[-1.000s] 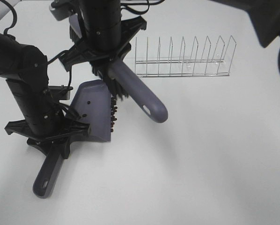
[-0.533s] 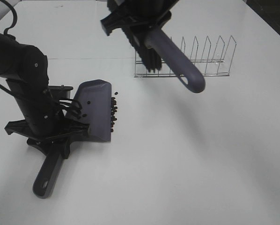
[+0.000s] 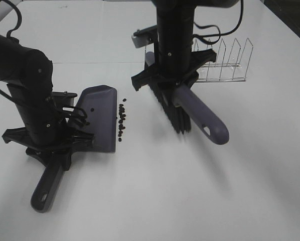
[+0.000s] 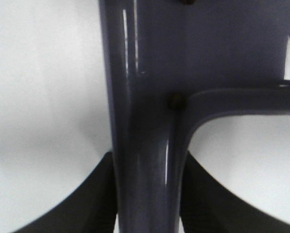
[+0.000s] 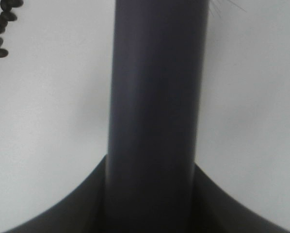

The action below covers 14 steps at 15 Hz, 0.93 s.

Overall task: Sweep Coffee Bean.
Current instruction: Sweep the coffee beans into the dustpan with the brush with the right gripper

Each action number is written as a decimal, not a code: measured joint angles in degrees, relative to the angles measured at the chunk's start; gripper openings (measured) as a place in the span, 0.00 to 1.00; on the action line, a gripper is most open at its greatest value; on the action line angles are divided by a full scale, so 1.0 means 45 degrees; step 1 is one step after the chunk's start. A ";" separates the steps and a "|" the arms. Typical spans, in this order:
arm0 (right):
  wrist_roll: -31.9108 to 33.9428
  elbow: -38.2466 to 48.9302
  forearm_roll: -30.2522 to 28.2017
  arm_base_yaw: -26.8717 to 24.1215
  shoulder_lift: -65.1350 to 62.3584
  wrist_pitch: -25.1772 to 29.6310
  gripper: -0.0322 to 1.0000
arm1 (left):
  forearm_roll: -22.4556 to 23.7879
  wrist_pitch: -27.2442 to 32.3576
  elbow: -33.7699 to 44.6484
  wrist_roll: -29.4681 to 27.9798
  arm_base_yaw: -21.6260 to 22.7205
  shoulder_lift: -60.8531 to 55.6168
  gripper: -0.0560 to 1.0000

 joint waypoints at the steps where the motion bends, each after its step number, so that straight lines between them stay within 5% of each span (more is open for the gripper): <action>1: 0.0115 -0.0025 0.0115 0.0025 0.0497 -0.0013 0.32 | 0.0178 0.0076 0.0000 -0.0166 0.0000 0.0000 0.38; 8: 0.0204 -0.1744 0.0764 0.0968 0.2305 -0.0115 0.32 | 0.0229 0.0395 -0.0204 -0.0089 0.0000 0.0369 0.38; 14: -0.0064 -0.4418 0.2954 0.1668 0.3514 0.0038 0.32 | 0.0204 0.0458 -0.0242 -0.0025 0.0000 0.0395 0.38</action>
